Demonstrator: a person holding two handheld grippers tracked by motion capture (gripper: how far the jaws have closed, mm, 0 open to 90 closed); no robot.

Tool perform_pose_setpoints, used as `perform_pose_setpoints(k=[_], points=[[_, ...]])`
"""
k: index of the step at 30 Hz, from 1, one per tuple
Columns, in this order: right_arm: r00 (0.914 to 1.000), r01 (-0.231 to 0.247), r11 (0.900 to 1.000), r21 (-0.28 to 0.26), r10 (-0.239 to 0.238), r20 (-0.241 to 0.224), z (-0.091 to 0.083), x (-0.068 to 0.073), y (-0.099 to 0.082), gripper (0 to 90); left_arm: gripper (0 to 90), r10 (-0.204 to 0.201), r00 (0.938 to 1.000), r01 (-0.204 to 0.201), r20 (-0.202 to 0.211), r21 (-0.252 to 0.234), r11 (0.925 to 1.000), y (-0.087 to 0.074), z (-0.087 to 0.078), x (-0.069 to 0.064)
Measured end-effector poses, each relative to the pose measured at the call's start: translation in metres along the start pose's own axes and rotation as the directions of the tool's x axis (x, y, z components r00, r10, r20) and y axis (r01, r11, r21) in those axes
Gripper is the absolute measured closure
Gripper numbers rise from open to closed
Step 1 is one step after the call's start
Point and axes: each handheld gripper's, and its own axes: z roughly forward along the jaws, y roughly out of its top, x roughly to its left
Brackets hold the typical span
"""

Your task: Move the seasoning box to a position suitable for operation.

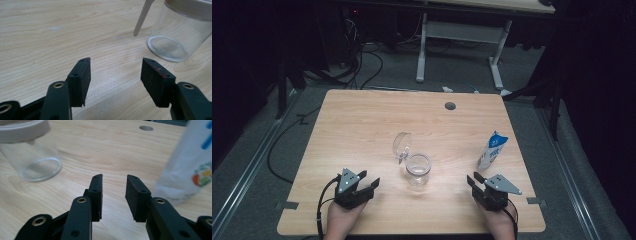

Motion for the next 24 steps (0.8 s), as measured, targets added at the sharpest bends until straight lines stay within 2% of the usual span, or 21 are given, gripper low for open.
perform_pose_setpoints(k=[9, 18, 24], points=[[0.9966, -0.054, 0.9984, -0.015, 0.055, 0.061, -0.002, -0.025, -0.004, 60.1, 40.4, 0.003, 1.0, -0.003, 0.002, -0.012, 0.9999, 0.0, -0.001, -0.002], [0.9882, -0.097, 0.9945, -0.038, 0.101, 0.115, 0.006, -0.037, 0.005, 45.1, 40.9, 0.008, 0.9996, -0.008, -0.027, -0.013, 0.9999, -0.007, -0.011, -0.002], [0.9722, -0.126, 0.9907, -0.052, 0.134, 0.192, 0.015, -0.042, 0.011, 31.0, 40.9, -0.002, 0.9991, 0.001, -0.041, -0.018, 0.9998, -0.013, -0.021, 0.002]])
